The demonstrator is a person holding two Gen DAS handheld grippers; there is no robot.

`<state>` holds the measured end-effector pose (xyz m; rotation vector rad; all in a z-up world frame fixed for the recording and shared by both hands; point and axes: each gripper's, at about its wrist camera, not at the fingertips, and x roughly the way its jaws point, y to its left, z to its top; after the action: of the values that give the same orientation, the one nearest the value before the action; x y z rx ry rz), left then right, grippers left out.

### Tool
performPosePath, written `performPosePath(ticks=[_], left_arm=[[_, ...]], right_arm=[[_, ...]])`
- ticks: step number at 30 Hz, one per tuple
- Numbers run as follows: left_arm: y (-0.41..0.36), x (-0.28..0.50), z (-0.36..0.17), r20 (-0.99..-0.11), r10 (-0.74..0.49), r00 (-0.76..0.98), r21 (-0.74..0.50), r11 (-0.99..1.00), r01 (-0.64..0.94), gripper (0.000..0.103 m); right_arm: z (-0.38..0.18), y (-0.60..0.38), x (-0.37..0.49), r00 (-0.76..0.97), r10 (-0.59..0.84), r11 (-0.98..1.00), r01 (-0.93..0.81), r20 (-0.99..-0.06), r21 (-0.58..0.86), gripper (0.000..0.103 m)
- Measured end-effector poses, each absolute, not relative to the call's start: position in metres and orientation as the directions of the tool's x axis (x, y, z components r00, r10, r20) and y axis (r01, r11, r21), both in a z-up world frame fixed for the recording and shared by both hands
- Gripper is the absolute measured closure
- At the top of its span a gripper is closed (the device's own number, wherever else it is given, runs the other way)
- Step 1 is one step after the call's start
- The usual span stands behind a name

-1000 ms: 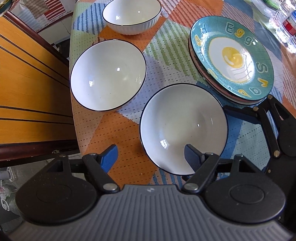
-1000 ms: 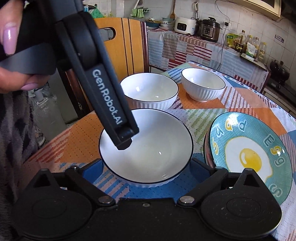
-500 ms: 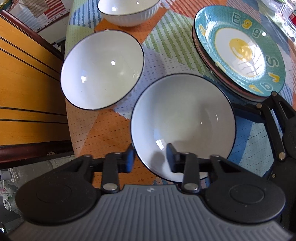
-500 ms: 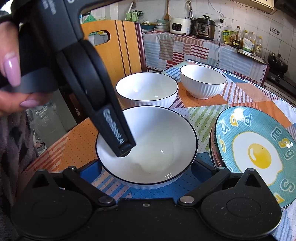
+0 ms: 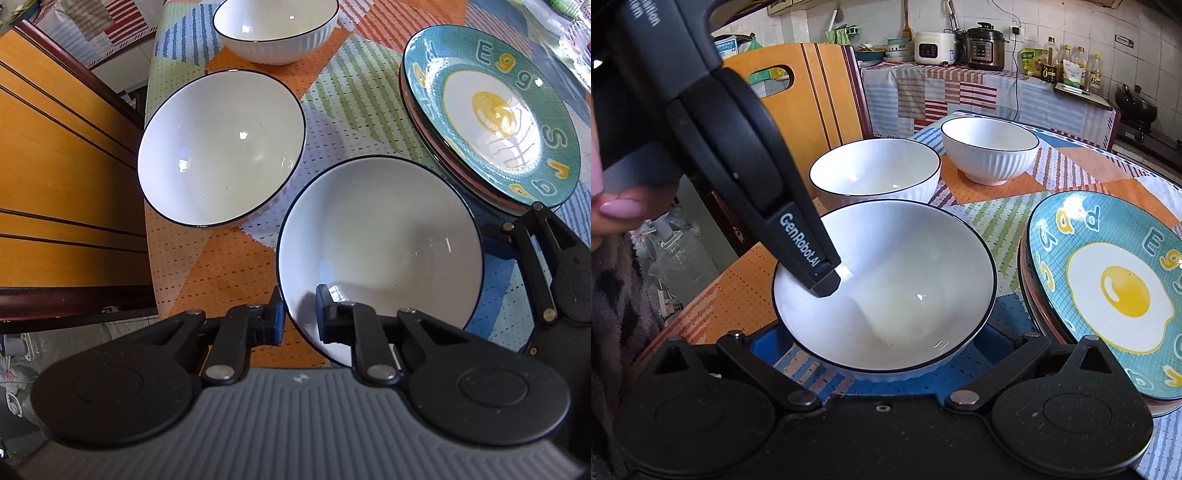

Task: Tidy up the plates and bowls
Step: 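Reach the left gripper to a white ribbed bowl rim and grasp, then lift the white bowl and carry it toward another white bowl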

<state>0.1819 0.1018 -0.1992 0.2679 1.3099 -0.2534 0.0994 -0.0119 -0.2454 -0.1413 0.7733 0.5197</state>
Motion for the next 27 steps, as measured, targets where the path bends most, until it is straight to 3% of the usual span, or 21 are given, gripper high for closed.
performPosePath(ticks=[9,27], left_arm=[[0.103,0.183,-0.195,-0.969,-0.082,0.235,-0.001,0.946,0.323,0.088],[0.094,0.162,-0.175,-0.948,-0.098,0.302,0.023,0.927,0.374,0.088]], right_arm=[[-0.248,-0.018,0.1,0.605,0.393,0.867,-0.495,-0.693,0.06,0.0],[-0.232,-0.027,0.087,0.63,0.402,0.86,-0.508,-0.664,0.039,0.001]])
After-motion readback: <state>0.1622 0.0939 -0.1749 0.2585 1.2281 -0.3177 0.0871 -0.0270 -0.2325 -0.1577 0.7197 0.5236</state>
